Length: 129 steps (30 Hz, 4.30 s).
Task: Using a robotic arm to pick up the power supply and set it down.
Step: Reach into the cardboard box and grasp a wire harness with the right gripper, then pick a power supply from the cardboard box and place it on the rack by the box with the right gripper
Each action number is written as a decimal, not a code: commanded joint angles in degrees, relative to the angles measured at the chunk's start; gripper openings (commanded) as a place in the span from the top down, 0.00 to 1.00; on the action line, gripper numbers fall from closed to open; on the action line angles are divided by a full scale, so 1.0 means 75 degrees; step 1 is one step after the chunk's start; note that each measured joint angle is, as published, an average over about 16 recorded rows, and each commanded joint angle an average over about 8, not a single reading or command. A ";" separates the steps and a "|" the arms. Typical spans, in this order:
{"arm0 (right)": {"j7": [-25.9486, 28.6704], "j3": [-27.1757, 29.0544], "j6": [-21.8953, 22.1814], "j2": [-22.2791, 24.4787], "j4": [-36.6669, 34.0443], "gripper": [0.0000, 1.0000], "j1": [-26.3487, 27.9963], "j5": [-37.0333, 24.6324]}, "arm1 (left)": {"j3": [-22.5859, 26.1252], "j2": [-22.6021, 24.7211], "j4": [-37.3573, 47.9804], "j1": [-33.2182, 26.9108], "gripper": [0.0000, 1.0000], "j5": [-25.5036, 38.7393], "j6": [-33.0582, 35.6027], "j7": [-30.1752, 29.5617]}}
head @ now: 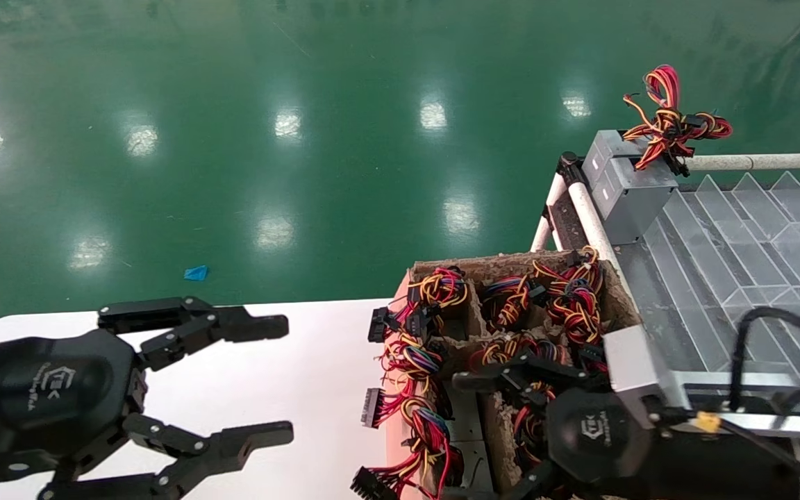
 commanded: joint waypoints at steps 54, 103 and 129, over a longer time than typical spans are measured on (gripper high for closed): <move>-0.0645 -0.1805 -0.0182 0.0089 -0.1135 1.00 0.1269 0.2301 | 0.0002 -0.0001 0.0000 0.0000 1.00 -0.0001 -0.0001 0.0001; -0.3121 0.0573 0.3467 0.2026 -0.1646 1.00 0.0022 0.5091 | 0.0003 -0.0001 0.0000 -0.0001 1.00 -0.0002 -0.0001 0.0001; -0.3596 0.0028 0.4459 0.1059 -0.2978 1.00 0.0876 0.4156 | 0.0004 -0.0001 0.0000 -0.0001 1.00 -0.0002 -0.0001 0.0002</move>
